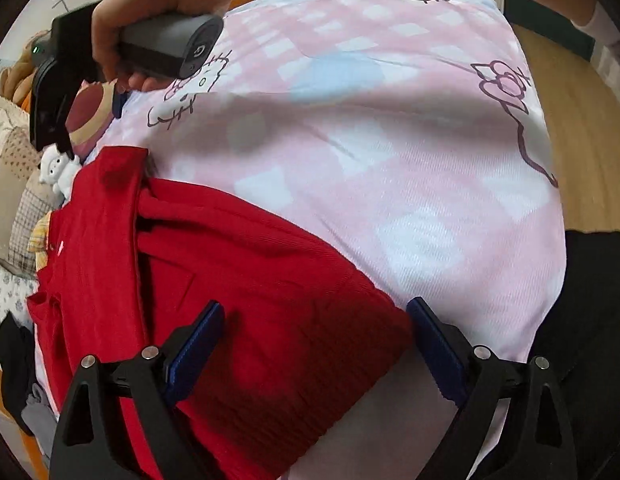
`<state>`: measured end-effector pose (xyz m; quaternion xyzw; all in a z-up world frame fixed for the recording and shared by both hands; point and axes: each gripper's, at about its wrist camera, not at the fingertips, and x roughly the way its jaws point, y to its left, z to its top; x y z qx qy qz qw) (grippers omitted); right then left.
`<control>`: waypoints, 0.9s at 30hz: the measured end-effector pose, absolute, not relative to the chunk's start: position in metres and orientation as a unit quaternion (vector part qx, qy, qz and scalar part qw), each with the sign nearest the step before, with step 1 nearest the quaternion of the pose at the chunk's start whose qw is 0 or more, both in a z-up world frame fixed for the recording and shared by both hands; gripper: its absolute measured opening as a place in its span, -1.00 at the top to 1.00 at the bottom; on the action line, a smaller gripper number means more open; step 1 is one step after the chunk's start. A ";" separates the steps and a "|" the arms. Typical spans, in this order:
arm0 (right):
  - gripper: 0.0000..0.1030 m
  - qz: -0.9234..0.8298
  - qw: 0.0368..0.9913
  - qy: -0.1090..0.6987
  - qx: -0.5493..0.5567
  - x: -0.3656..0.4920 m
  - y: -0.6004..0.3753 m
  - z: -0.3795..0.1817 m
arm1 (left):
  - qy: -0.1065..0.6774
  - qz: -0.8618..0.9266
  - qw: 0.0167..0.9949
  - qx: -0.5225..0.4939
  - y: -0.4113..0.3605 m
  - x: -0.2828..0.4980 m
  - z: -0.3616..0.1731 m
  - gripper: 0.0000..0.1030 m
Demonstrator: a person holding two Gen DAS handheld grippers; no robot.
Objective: Fold large clothes
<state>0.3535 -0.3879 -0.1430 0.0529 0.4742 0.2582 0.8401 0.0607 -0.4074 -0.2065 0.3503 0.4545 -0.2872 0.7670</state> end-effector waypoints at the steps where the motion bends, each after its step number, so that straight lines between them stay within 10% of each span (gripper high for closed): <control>1: -0.48 0.256 0.841 0.473 0.047 0.353 -0.385 -0.142 | 0.455 -0.291 0.767 0.347 -0.405 0.061 -0.205 -0.80; 14: -0.48 0.234 0.842 0.484 0.045 0.389 -0.370 -0.137 | 0.517 -0.366 0.766 0.106 -0.333 0.098 -0.174 -0.26; 26: -0.49 0.247 0.768 0.579 0.119 0.442 -0.373 -0.193 | 0.469 -0.330 0.762 0.301 -0.398 0.066 -0.199 -0.24; 27: -0.27 0.254 0.762 0.583 0.121 0.443 -0.371 -0.196 | 0.475 -0.336 0.760 0.290 -0.395 0.068 -0.198 -0.17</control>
